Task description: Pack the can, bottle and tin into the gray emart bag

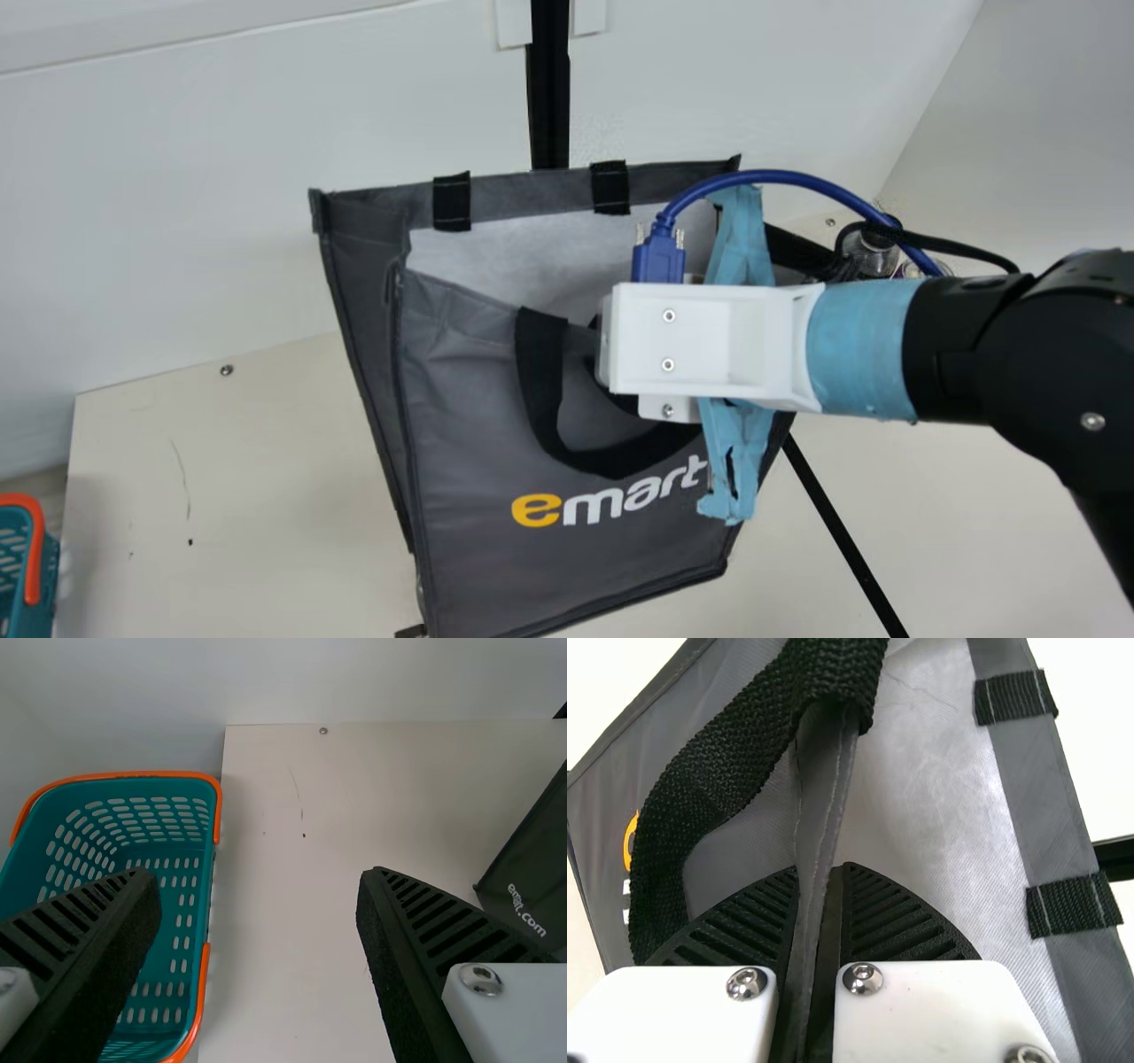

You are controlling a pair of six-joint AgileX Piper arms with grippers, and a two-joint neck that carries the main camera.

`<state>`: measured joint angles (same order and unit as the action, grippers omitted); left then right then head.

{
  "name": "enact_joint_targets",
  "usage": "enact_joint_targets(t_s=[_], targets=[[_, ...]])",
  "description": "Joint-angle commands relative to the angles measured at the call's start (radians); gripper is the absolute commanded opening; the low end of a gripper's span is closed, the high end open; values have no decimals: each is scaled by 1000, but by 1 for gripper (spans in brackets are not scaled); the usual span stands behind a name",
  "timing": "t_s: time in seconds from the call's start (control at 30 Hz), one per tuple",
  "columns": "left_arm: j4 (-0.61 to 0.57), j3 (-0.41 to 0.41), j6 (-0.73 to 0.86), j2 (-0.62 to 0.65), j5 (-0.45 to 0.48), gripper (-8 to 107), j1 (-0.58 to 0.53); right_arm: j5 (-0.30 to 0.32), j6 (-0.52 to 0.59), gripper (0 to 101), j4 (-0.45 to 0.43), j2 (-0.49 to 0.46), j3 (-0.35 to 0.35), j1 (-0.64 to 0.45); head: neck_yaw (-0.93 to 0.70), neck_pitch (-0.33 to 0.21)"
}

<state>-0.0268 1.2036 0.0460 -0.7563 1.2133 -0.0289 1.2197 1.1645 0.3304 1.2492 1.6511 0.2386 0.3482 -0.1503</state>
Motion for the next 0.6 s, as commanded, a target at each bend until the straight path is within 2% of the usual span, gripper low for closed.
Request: enact_joint_targets(t_s=[0.0, 0.57], targets=[[0, 0, 0, 0, 0, 90, 0, 0, -6, 3, -4, -3, -3, 8, 1, -24], [0, 0, 0, 0, 0, 90, 0, 0, -119, 60, -50, -37, -8, 108, 1, -24]])
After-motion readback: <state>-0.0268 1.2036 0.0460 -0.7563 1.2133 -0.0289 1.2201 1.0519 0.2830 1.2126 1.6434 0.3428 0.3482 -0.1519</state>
